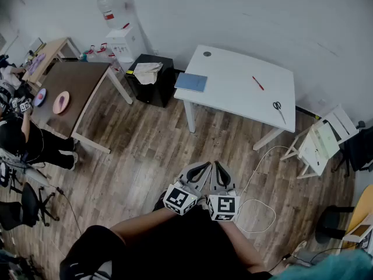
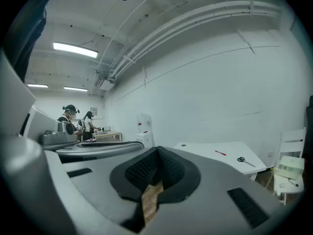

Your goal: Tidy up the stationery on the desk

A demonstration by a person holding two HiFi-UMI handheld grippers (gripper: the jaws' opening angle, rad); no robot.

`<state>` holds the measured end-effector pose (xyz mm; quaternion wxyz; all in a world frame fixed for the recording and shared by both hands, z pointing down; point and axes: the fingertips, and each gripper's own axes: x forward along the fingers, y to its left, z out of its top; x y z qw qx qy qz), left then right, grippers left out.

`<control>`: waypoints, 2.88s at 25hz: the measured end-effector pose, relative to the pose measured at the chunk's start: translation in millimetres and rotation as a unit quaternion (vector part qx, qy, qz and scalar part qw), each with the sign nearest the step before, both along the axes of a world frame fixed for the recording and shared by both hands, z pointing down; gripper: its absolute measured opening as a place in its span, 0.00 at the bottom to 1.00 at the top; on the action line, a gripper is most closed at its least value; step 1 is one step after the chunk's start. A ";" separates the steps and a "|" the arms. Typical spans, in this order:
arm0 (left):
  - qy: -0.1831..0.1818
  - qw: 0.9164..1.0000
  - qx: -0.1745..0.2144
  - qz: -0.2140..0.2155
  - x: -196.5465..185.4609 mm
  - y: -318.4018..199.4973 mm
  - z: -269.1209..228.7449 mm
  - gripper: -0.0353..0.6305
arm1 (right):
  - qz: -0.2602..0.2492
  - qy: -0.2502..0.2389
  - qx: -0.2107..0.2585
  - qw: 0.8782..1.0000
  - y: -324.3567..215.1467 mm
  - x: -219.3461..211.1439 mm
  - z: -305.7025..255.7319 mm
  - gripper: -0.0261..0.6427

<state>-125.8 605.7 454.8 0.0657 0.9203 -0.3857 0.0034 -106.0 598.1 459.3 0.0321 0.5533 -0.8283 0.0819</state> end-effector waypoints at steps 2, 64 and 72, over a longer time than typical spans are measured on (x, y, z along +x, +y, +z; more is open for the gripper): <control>0.001 1.000 -0.009 -0.002 6.4 -2.8 4.3 0.07 | -0.002 -0.005 -0.002 1.000 -1.5 7.0 2.7 0.08; -0.046 0.971 -0.227 -0.065 -205.5 -514.5 166.5 0.08 | -0.058 0.077 -0.137 0.986 -493.2 -94.8 132.1 0.09; -0.072 0.961 -0.255 -0.082 -208.3 -565.4 202.8 0.08 | -0.103 0.069 -0.165 0.978 -552.8 -101.4 164.2 0.09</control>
